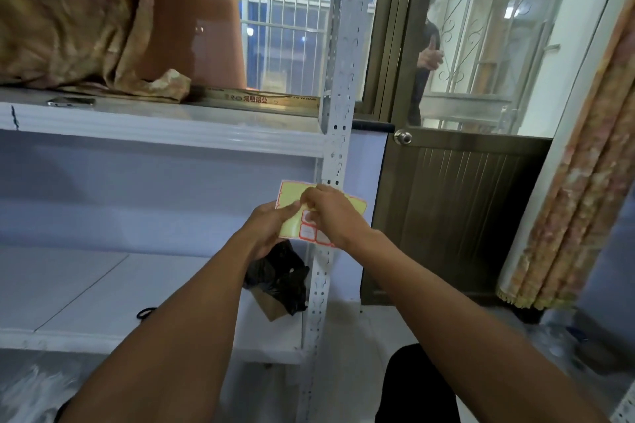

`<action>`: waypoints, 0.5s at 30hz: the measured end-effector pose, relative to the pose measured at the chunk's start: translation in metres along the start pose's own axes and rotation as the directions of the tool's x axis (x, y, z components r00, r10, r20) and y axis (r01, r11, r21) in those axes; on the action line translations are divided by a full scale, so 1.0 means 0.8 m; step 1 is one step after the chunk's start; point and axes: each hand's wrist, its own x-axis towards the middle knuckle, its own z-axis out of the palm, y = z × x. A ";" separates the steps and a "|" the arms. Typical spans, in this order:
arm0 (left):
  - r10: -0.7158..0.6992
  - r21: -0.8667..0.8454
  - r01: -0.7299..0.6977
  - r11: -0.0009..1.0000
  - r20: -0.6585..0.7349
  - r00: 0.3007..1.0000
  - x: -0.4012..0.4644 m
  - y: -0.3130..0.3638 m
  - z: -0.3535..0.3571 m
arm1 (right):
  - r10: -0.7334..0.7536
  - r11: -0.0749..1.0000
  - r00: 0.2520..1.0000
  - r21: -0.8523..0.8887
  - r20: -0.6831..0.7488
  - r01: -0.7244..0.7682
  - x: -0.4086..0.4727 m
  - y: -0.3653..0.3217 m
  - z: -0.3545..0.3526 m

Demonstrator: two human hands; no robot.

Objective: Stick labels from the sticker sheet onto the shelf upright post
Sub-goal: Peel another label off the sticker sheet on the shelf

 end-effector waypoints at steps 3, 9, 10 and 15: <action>-0.008 0.019 0.008 1.000 0.022 1.000 0.003 -0.002 0.002 | 0.072 0.997 0.997 0.013 0.033 -0.072 0.001 0.000 -0.004; 0.002 0.013 -0.002 1.000 0.010 1.000 0.016 -0.007 0.007 | 0.110 0.994 0.993 0.020 0.047 -0.111 -0.005 0.006 -0.002; 0.009 0.006 -0.009 1.000 0.003 1.000 0.019 -0.008 0.009 | 0.115 0.993 0.992 0.030 0.047 -0.116 -0.005 0.007 -0.001; 0.016 -0.008 -0.016 1.000 -0.023 1.000 0.022 -0.001 0.016 | 0.027 0.999 1.000 -0.047 0.004 -0.027 -0.005 0.010 -0.012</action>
